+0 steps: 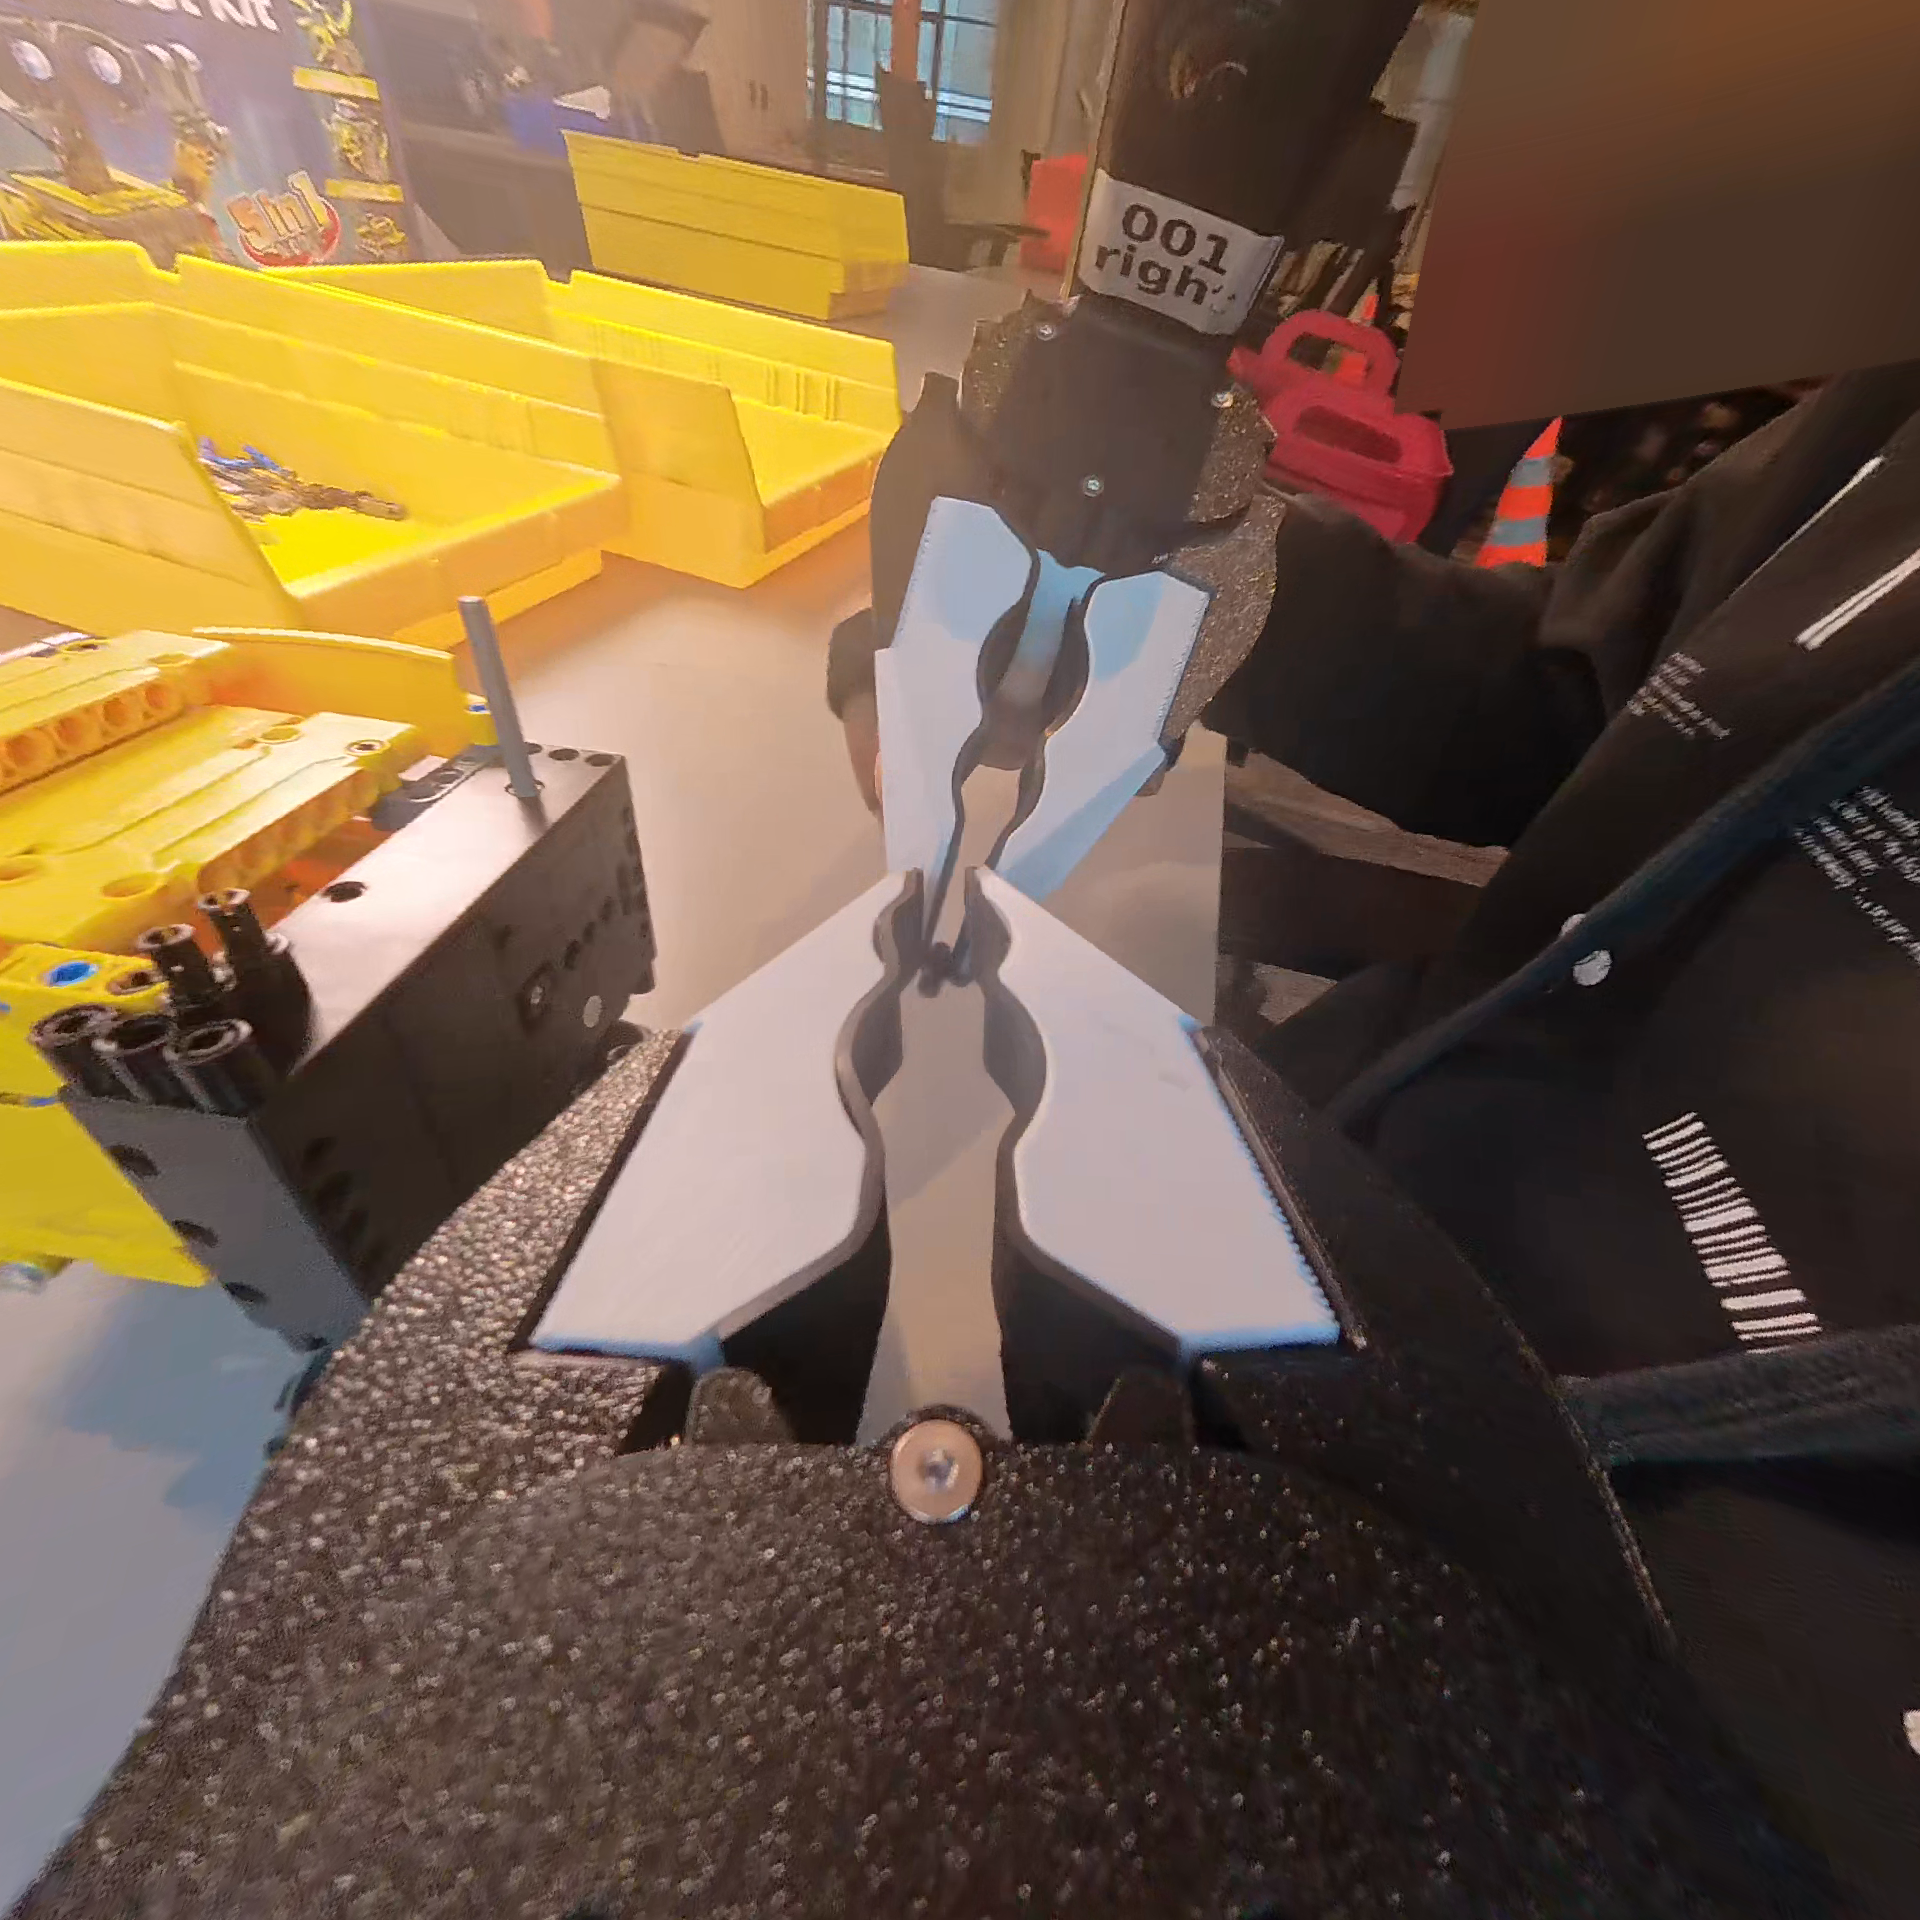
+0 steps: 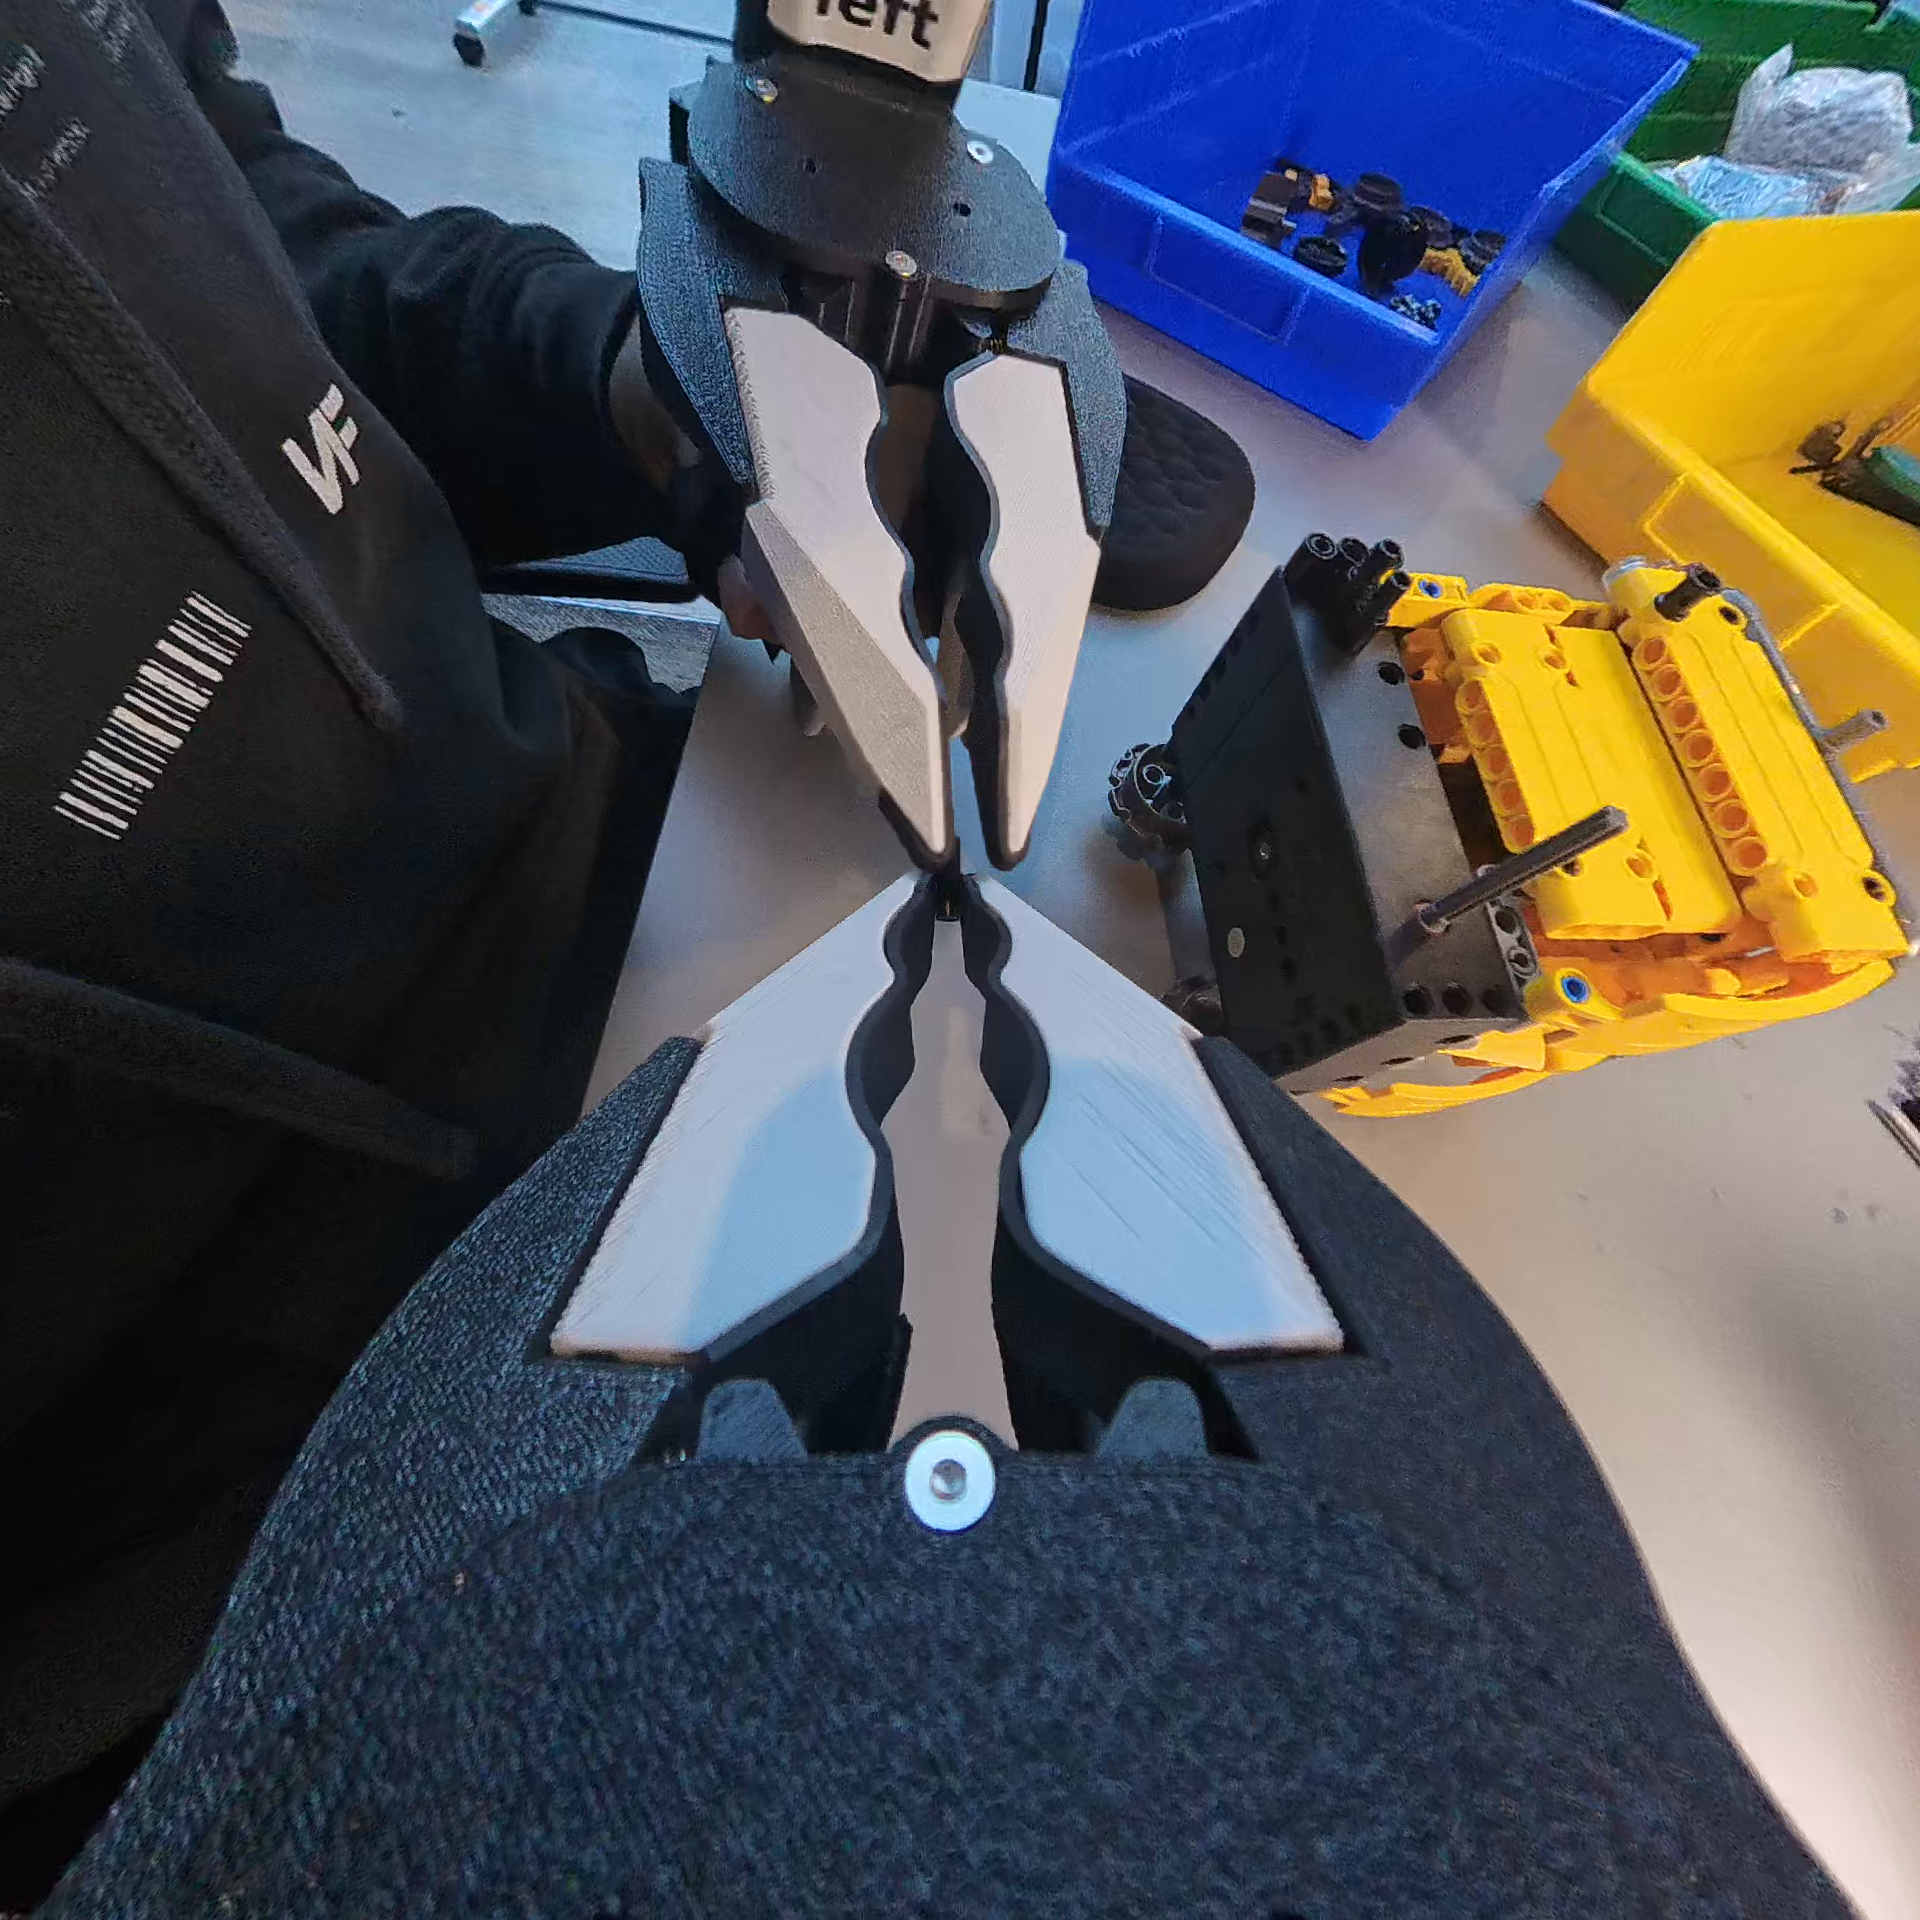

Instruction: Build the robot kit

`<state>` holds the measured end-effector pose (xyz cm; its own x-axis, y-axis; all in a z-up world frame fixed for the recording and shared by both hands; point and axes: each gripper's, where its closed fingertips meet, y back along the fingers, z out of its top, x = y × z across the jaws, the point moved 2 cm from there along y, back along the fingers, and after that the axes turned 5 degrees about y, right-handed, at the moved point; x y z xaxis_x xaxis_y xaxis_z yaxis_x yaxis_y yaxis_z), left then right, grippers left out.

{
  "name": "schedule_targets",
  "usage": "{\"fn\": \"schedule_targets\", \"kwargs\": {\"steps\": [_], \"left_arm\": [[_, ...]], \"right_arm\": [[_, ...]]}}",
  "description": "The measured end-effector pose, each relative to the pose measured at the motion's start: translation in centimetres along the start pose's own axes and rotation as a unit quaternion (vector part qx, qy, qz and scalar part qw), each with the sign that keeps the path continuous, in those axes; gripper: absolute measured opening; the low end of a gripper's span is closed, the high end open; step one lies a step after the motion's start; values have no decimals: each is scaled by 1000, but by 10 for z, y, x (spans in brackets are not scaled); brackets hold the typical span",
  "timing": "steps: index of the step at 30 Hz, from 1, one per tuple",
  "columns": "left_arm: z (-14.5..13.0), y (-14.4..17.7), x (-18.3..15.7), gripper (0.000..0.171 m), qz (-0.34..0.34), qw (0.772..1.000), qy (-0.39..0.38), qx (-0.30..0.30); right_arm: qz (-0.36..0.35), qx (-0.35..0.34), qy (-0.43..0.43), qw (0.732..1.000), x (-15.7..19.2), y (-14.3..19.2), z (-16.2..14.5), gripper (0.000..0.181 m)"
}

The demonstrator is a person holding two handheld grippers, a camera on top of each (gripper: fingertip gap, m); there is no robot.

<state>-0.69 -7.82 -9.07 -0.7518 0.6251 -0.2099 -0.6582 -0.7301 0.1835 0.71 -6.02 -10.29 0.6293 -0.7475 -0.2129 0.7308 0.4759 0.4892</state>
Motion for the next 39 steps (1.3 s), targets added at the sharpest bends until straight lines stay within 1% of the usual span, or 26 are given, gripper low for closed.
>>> {"fn": "schedule_targets", "kwargs": {"steps": [2, 6, 12, 15, 17, 19, 21, 23, 25, 27, 29, 34, 39], "left_arm": [[1, 4, -1, 6, 5, 1000, -12, -3], [-4, 9, -5, 8, -2, 1000, -9, 3], [-7, 11, -5, 1, 2, 1000, -10, 2], [-7, 12, -4, 3, -1, 1000, -6, -2], [-7, 12, -6, 7, -9, 1000, -1, -5], [-7, 13, -8, 3, -22, 1000, 5, -7], [-7, 13, -9, 3, -30, 999, 13, -10], [-4, 14, -9, 2, -40, 998, 28, -26], [3, 16, -10, 2, -61, 994, 65, -59], [12, 19, -11, 2, -95, 984, 115, -98], [17, 21, -11, 2, -122, 972, 157, -124], [22, 21, -11, 1, -161, 953, 207, -151], [24, 20, -10, 1, -172, 947, 221, -159]], "right_arm": [[-4, -2, -1, 1000, 1, 2, 2, 5], [-7, -5, 0, 1000, 2, 5, 5, 5], [-4, -3, 6, 1000, 5, 4, 7, 5], [-2, -15, 5, 1000, 5, 5, 10, 4], [2, -22, 5, 1000, 6, 5, 11, 4], [4, -28, 5, 1000, 7, 5, 12, 5], [6, -35, 4, 999, 7, 6, 13, 5], [5, -51, 0, 999, 7, 8, 15, 5], [2, -84, -12, 996, 5, 11, 21, 5], [-6, -112, -15, 994, 4, 13, 27, 7], [-16, -133, -9, 991, 4, 15, 31, 6], [-29, -157, -1, 987, 2, 19, 39, 5], [-36, -170, 6, 985, 1, 23, 43, 5]]}}
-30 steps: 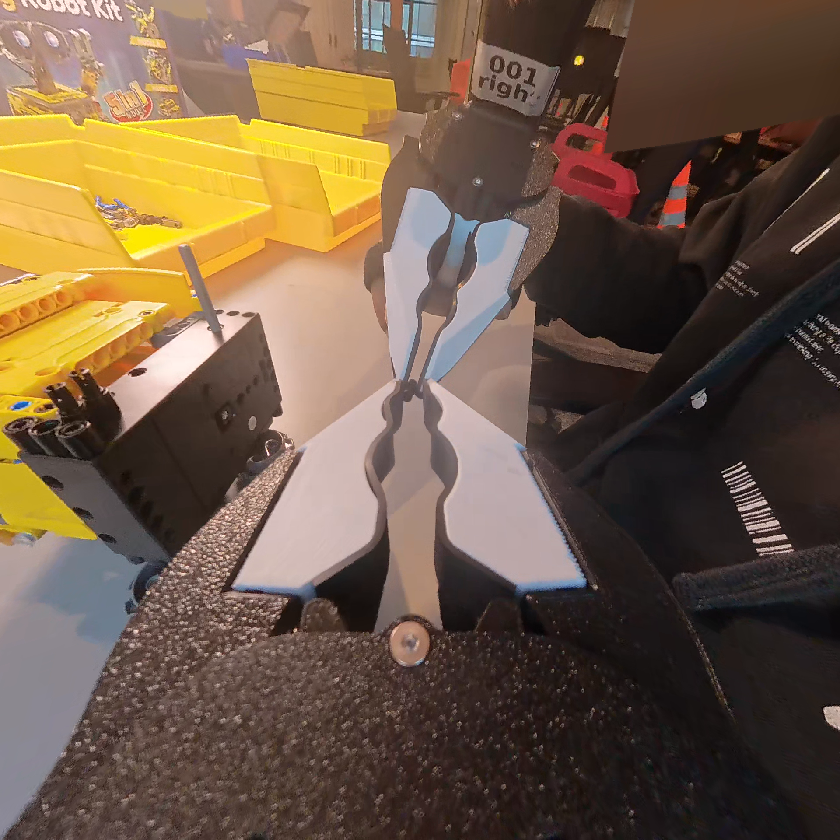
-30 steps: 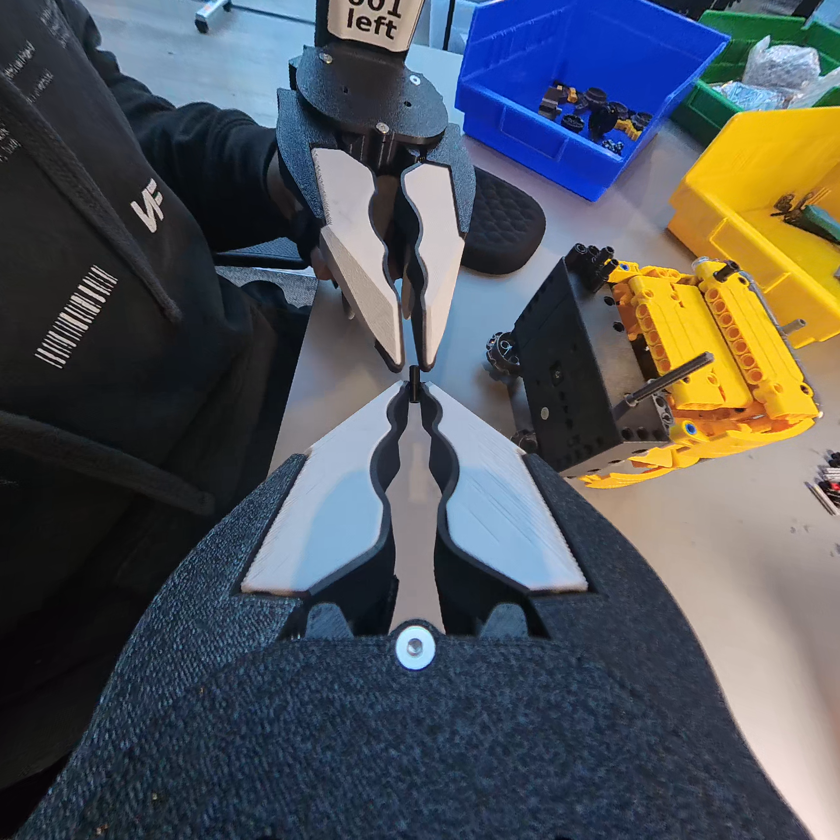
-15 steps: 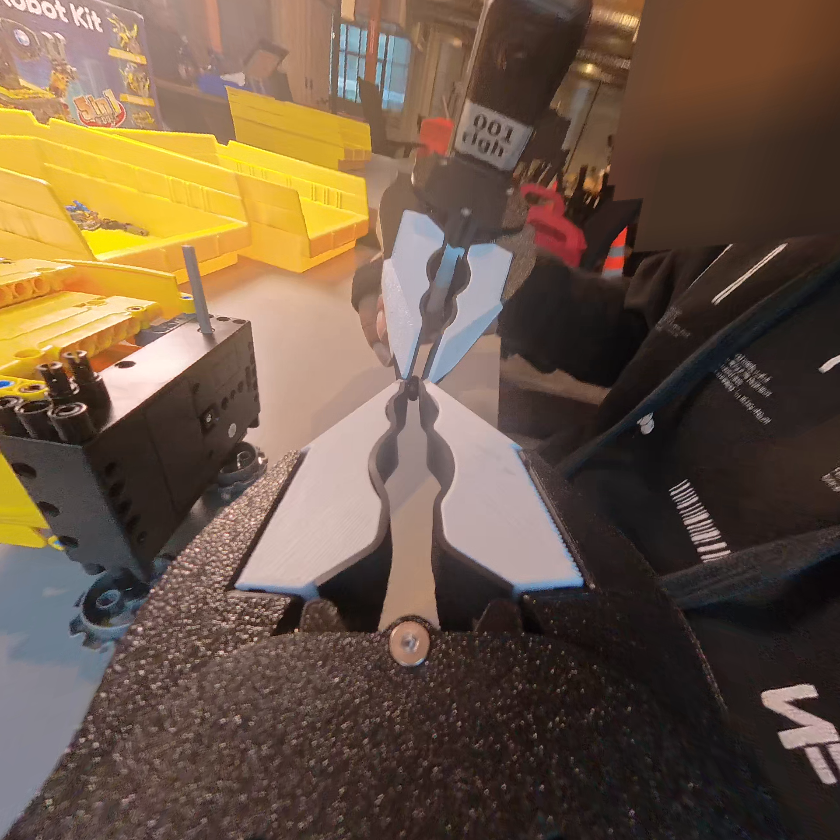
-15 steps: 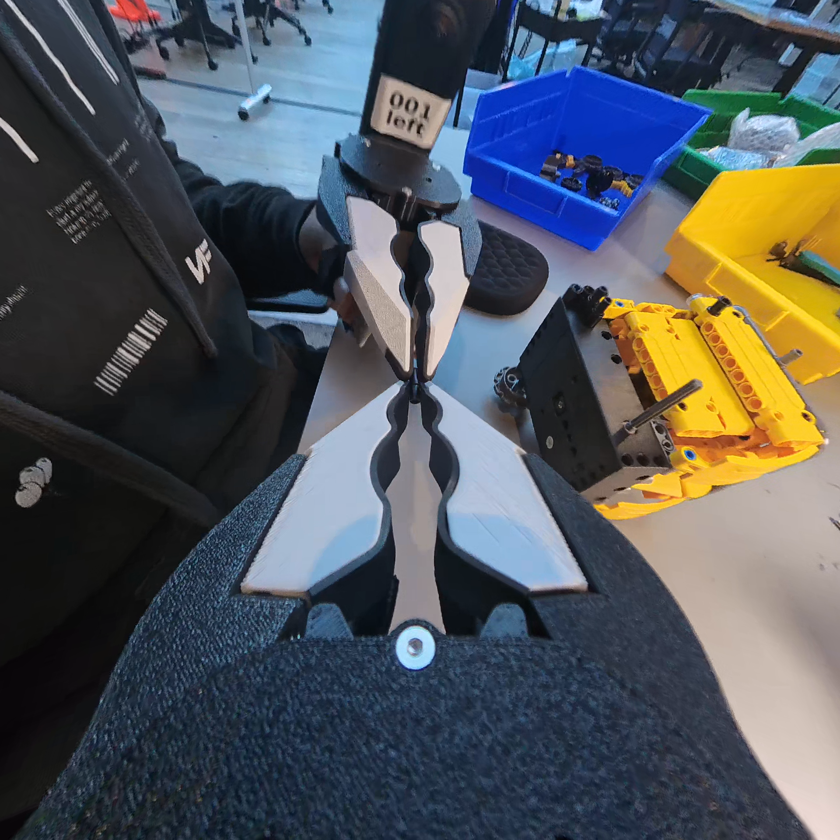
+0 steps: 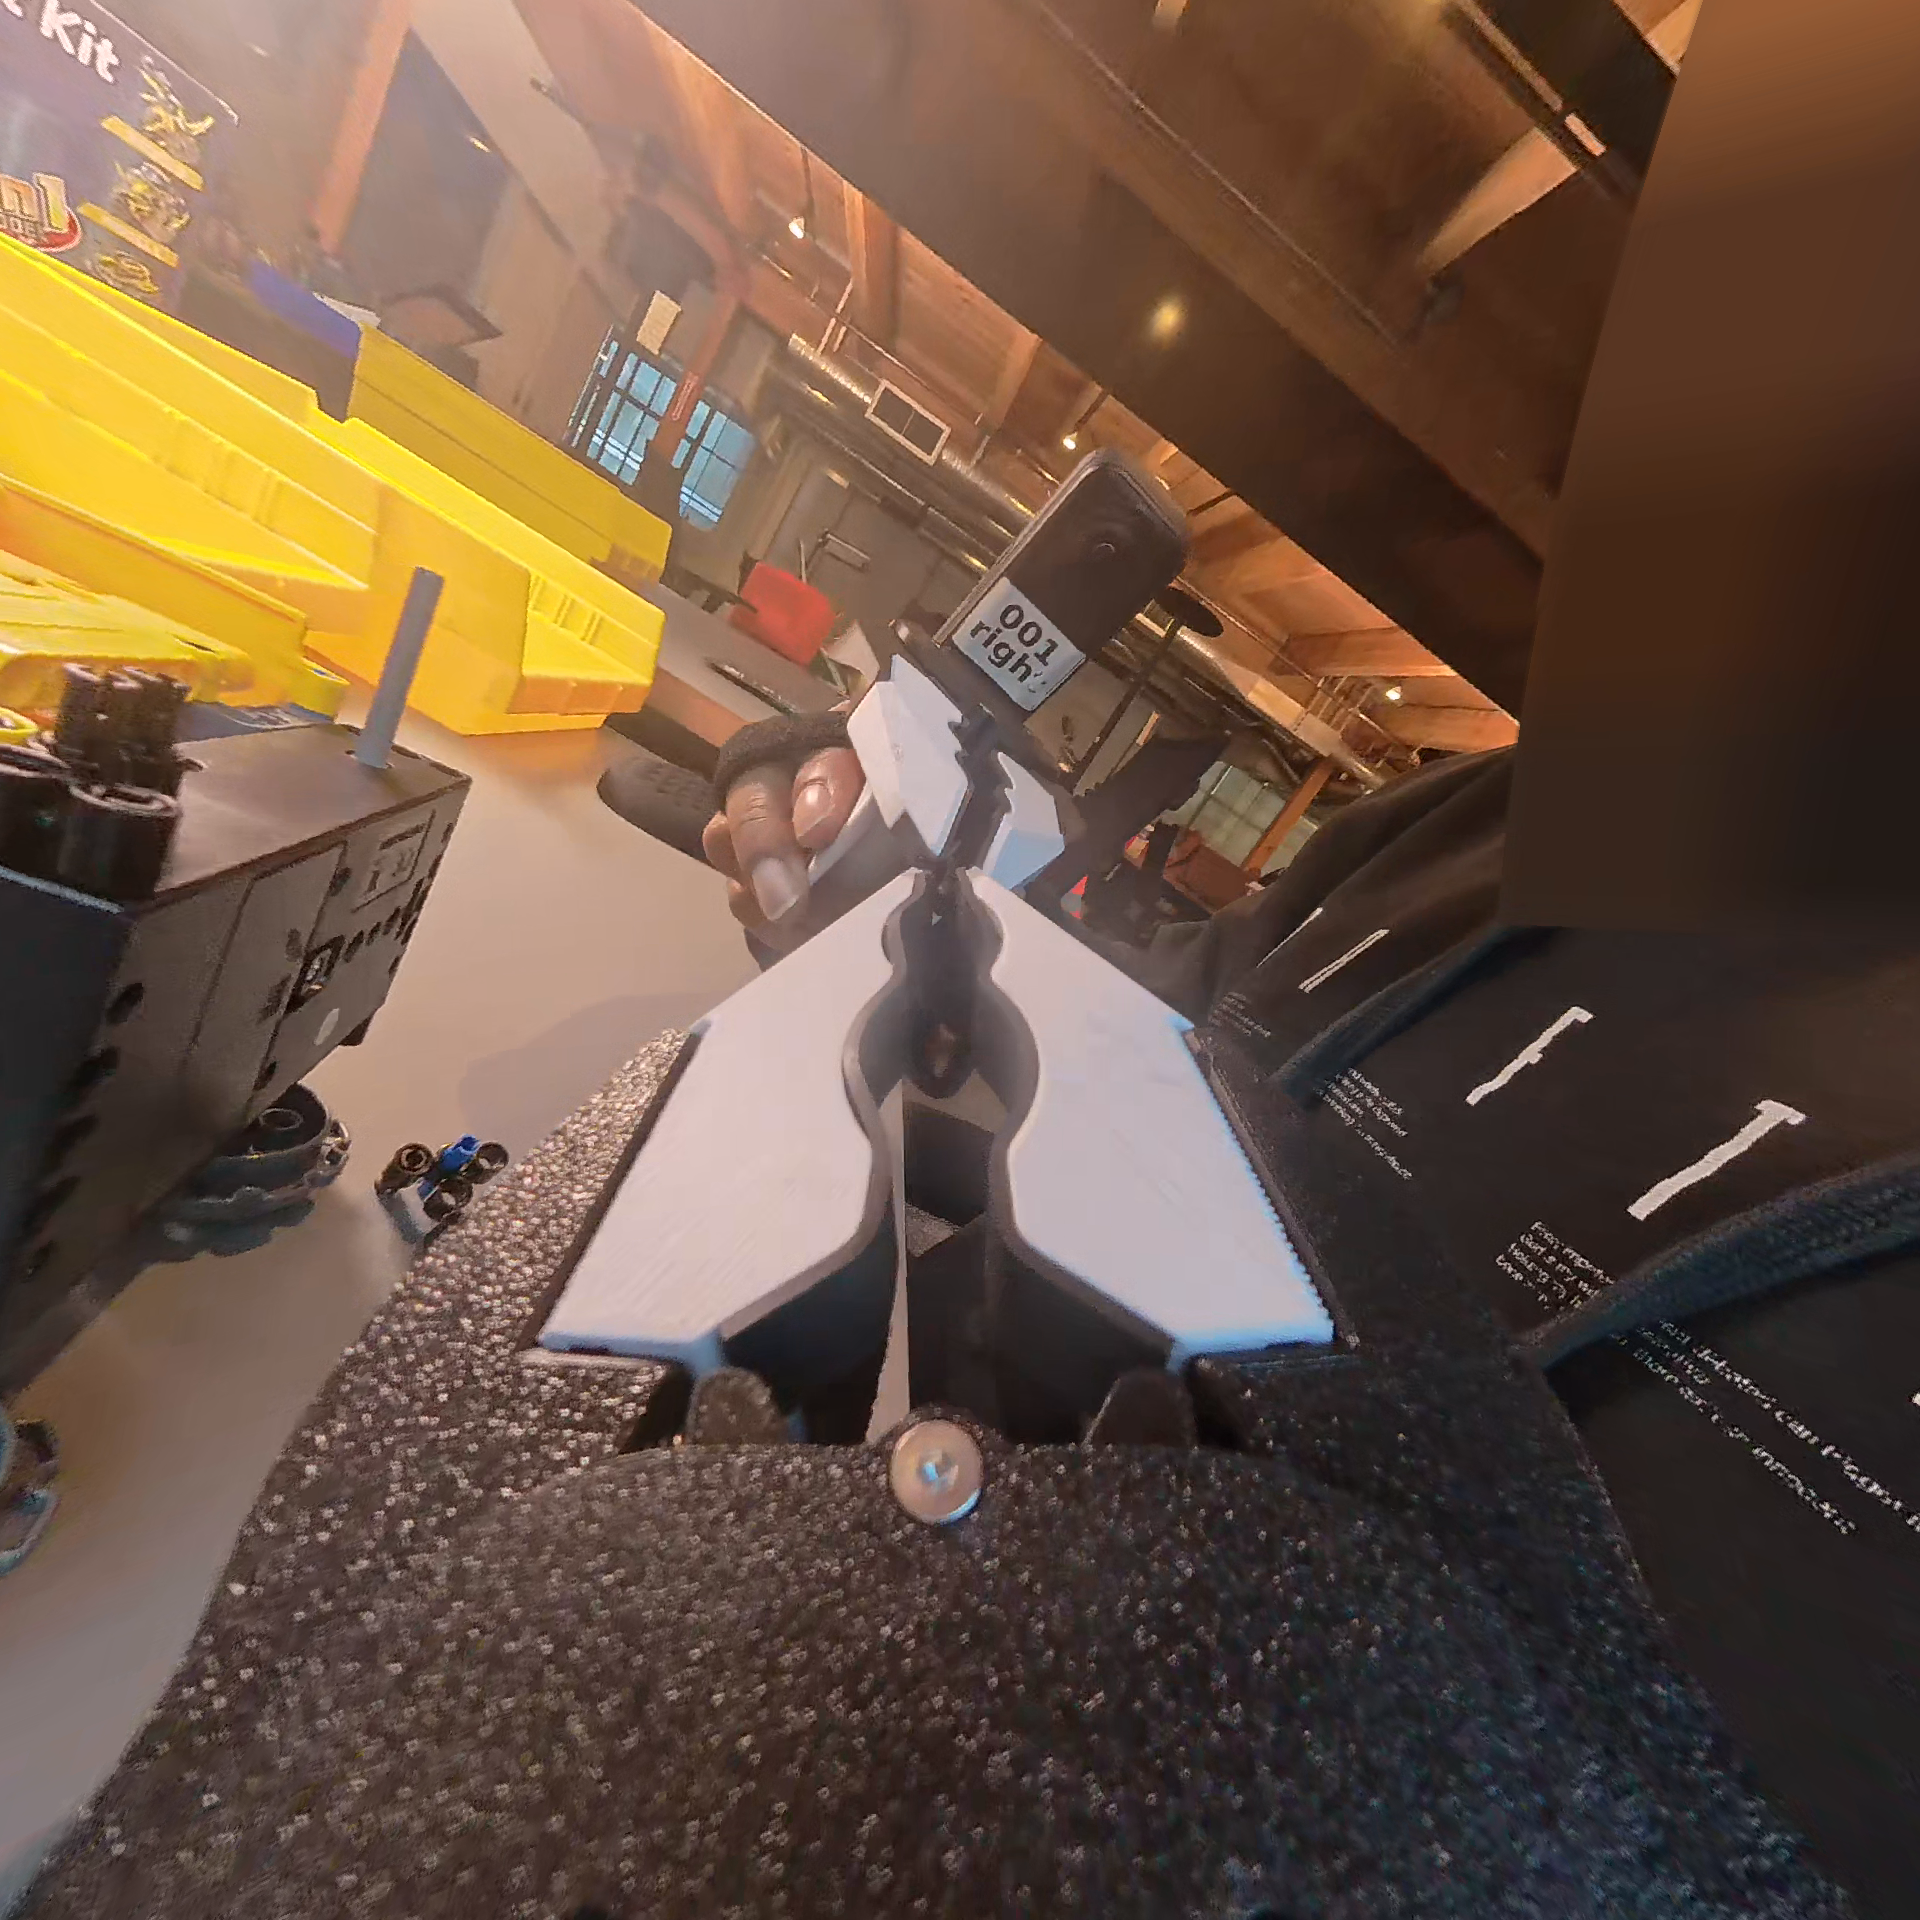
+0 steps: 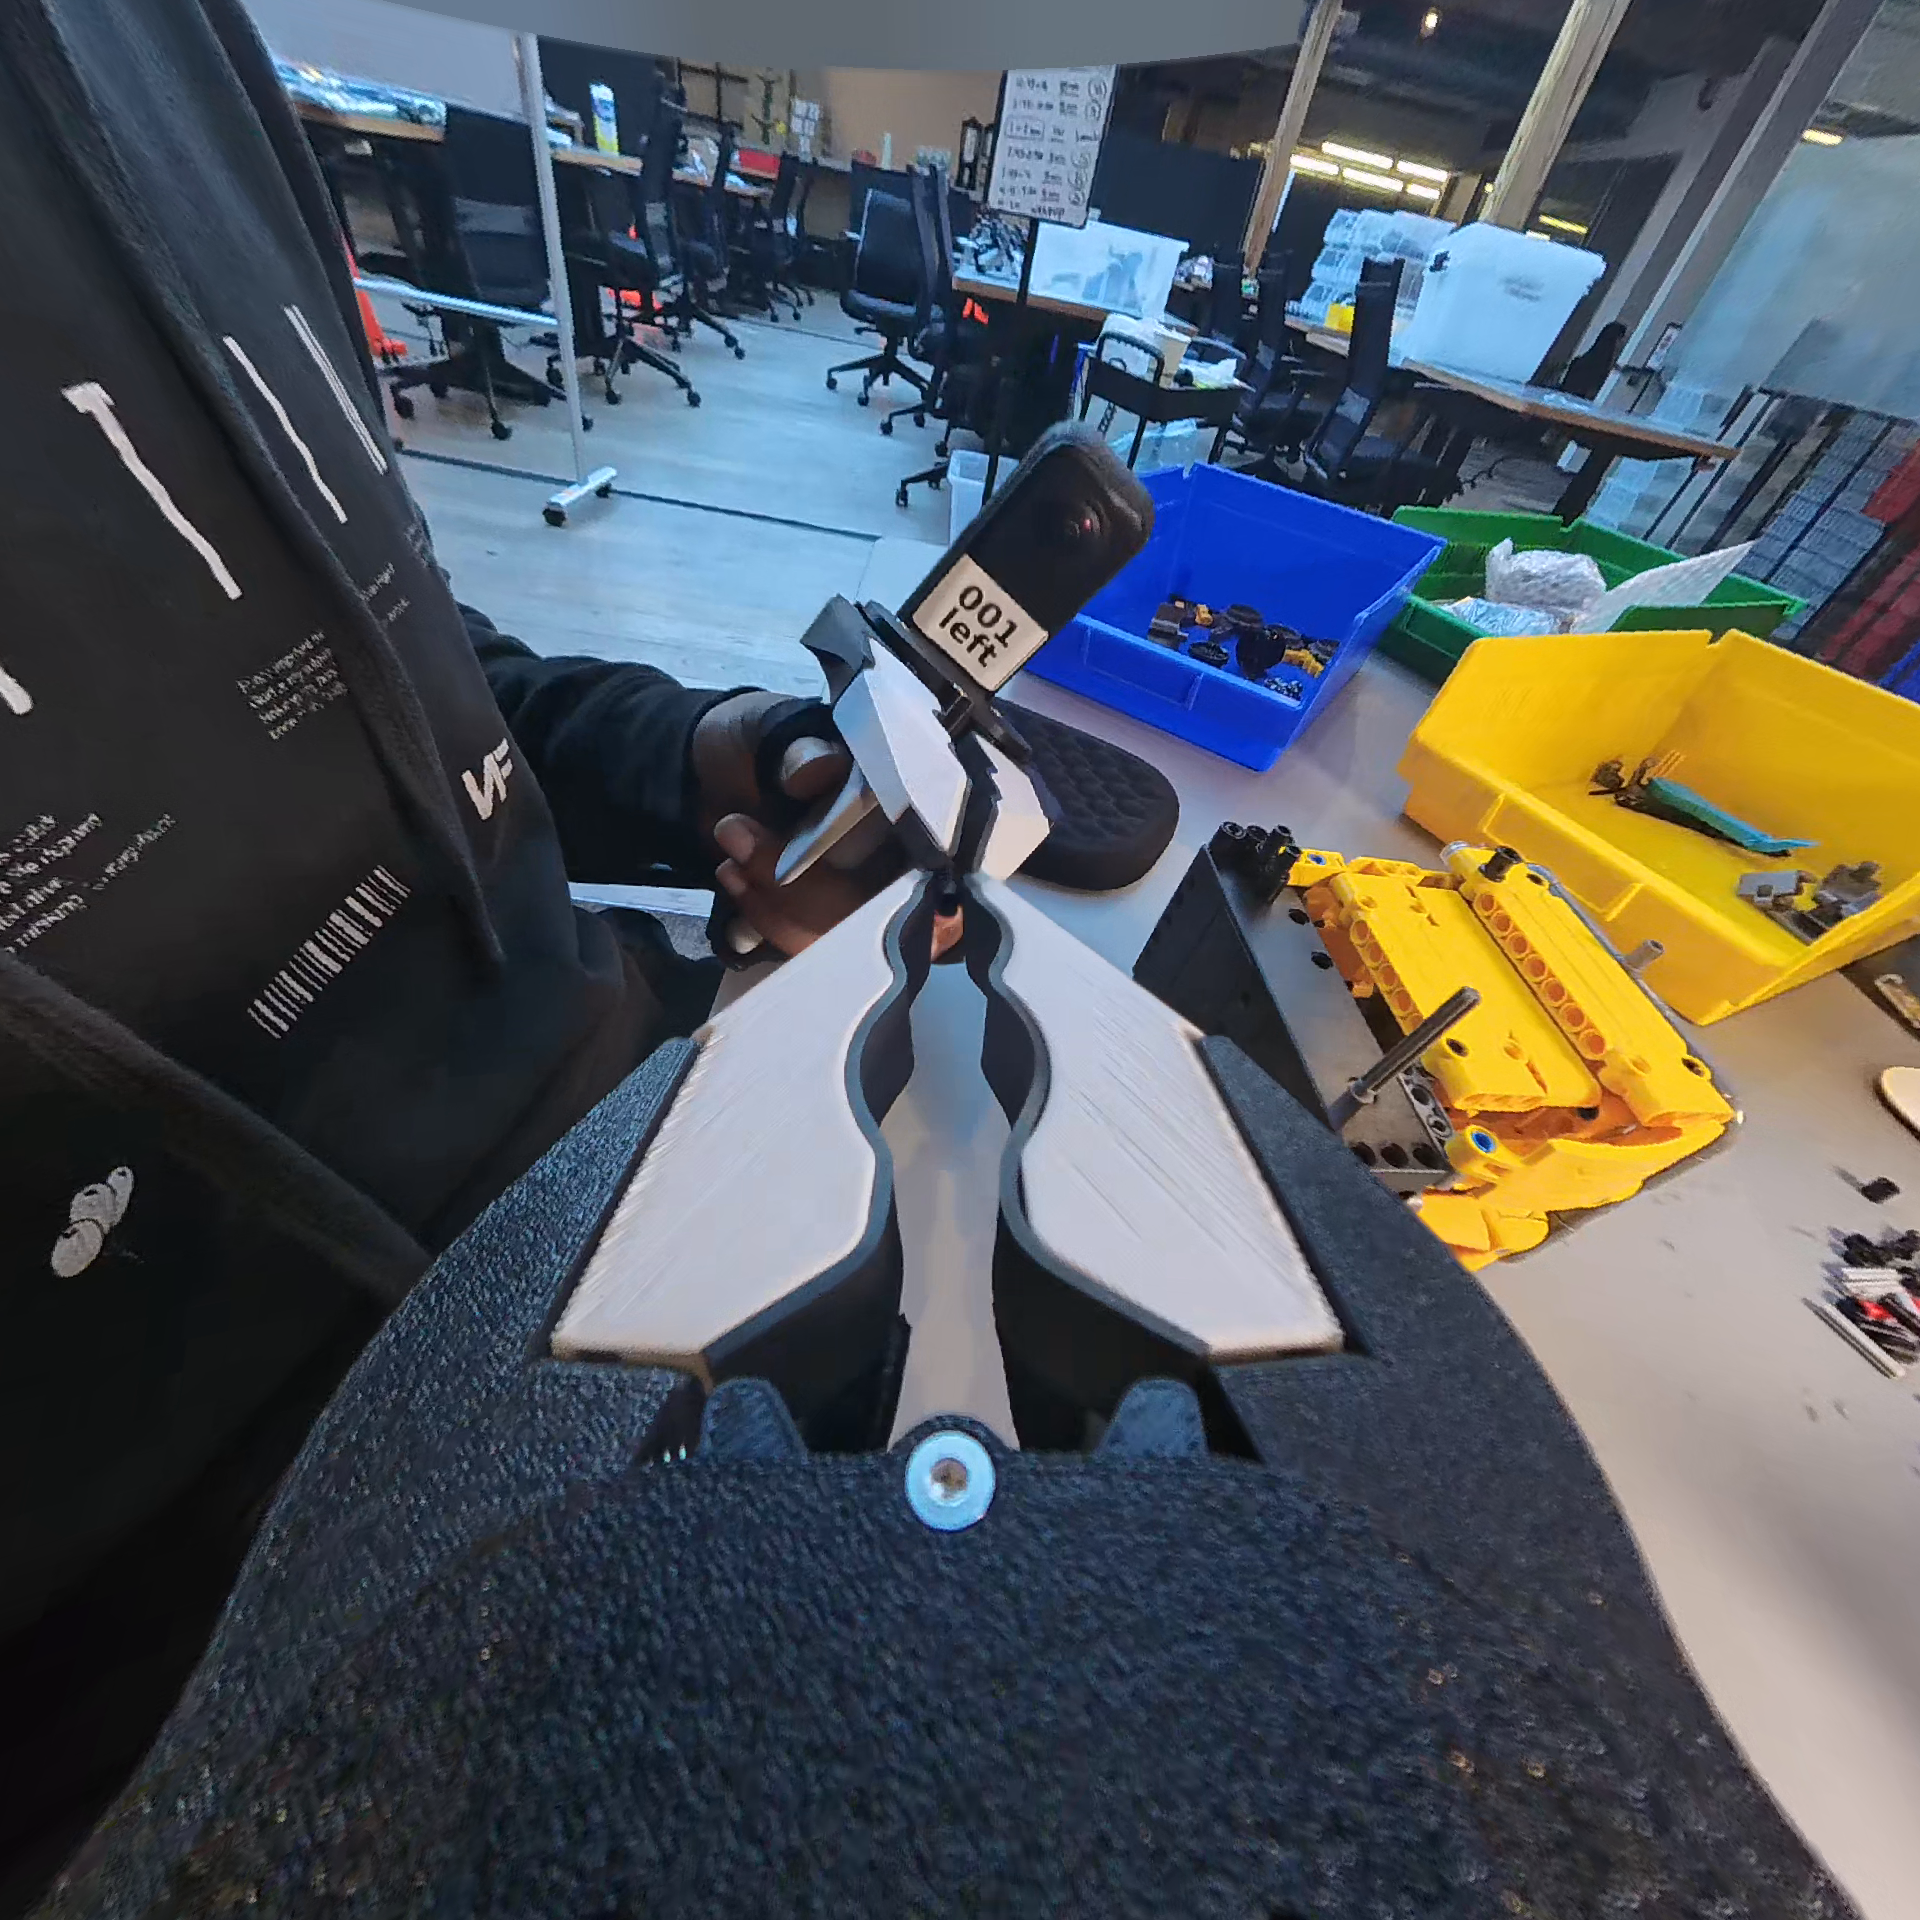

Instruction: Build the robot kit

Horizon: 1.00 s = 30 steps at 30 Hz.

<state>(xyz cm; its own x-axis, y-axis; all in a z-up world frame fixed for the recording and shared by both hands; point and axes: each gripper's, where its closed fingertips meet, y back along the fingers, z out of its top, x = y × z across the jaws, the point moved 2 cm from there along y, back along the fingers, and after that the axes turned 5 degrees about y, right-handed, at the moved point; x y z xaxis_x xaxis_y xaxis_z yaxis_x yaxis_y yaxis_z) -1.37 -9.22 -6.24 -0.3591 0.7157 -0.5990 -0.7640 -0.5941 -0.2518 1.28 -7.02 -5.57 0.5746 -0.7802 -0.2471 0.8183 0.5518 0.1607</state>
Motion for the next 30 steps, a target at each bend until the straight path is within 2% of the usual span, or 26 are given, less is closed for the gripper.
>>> {"fn": "schedule_targets", "kwargs": {"steps": [8, 16, 24, 25, 27, 29, 30], "left_arm": [[-1, -3, 4, 1, 2, 1000, 5, 6], [7, -8, 3, 2, -26, 999, 22, -11], [9, -12, 6, 2, -17, 1000, 15, -7], [9, -12, 9, 2, -8, 1000, 11, -2], [6, -11, 19, 16, 34, 999, -10, 23], [-2, -6, 40, 24, 124, 987, -56, 82], [-9, -2, 54, 26, 181, 972, -85, 125]], "right_arm": [[11, 13, -5, 1000, 1, 2, -2, 5], [4, 6, 11, 1000, -2, 3, 2, 5], [6, 14, 18, 1000, -2, 5, 2, 4], [4, 19, 17, 1000, -4, 5, 0, 4], [-5, 34, 11, 999, -9, 7, -7, 4], [-20, 65, 4, 998, -17, 12, -23, 4], [-30, 84, 0, 996, -21, 15, -32, 4]]}}
